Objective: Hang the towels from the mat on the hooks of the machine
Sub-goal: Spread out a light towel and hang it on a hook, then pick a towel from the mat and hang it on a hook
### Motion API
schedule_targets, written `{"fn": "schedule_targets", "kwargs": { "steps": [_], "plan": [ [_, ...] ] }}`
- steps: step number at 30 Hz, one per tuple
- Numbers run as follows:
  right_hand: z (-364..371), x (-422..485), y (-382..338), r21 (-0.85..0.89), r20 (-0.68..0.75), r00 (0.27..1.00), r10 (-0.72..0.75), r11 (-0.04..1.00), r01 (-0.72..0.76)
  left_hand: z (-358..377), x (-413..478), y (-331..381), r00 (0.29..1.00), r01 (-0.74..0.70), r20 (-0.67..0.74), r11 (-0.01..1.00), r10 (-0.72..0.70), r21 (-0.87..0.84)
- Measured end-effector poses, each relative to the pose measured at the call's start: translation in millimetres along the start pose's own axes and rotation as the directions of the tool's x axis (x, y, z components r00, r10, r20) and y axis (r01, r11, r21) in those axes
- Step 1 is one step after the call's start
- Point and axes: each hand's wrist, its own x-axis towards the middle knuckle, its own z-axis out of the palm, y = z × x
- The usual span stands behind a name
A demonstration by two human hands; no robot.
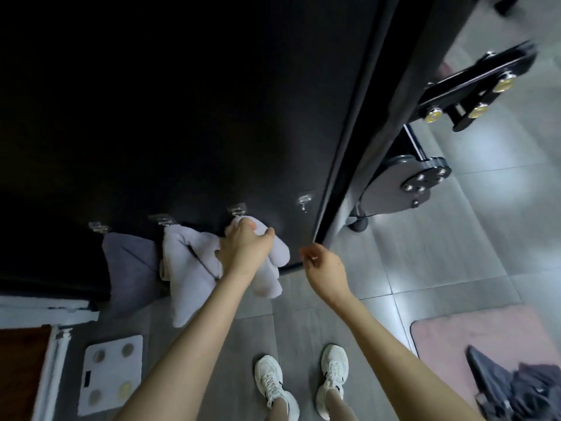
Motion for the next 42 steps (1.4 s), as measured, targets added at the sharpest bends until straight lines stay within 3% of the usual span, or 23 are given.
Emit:
{"fn": "schedule_targets", "kwargs": {
  "steps": [4, 10, 16, 21, 27, 34, 42],
  "plan": [
    [-52.6, -36.4, 41.3, -0.039, -0.028, 0.995, 0.100, 0.994, -0.101, 2.6, -47.4, 42.2, 0.945, -0.266, 0.158, 0.953, 0.288, -0.144],
    [-129.6, -88.8, 101.6, -0.049, -0.119, 0.955, 0.273, 0.959, -0.281, 26.6, -100.7, 115.8, 0.682, -0.610, 0.365, 0.768, 0.634, -0.194],
    [-212.4, -147.0, 167.7, 0.116, -0.300, 0.820, 0.488, 0.871, -0.477, 76.9, -140.4, 216.2, 0.395, -0.823, 0.523, 0.544, 0.755, -0.164],
    [-278.0, -202.9, 236.4, 0.237, -0.384, 0.667, 0.638, 0.767, -0.596, 160.5, -193.3, 312.1, 0.157, -0.916, 0.634, 0.351, 0.758, -0.193],
    [-356.1, -251.6, 323.6, 0.456, -0.429, 0.458, 0.778, 0.625, -0.634, 257.4, -285.1, 417.0, -0.030, -0.952, 0.717, 0.198, 0.697, -0.232],
    [-435.3, -266.0, 430.2, 0.620, -0.417, 0.285, 0.863, 0.499, -0.605, 355.0, -391.5, 536.0, -0.229, -0.960, 0.745, -0.016, 0.627, -0.281],
    [-505.7, -276.7, 509.0, 0.795, -0.326, 0.076, 0.942, 0.317, -0.517, 466.1, -494.1, 650.3, -0.448, -0.894, 0.790, -0.237, 0.418, -0.382]
  ]
}}
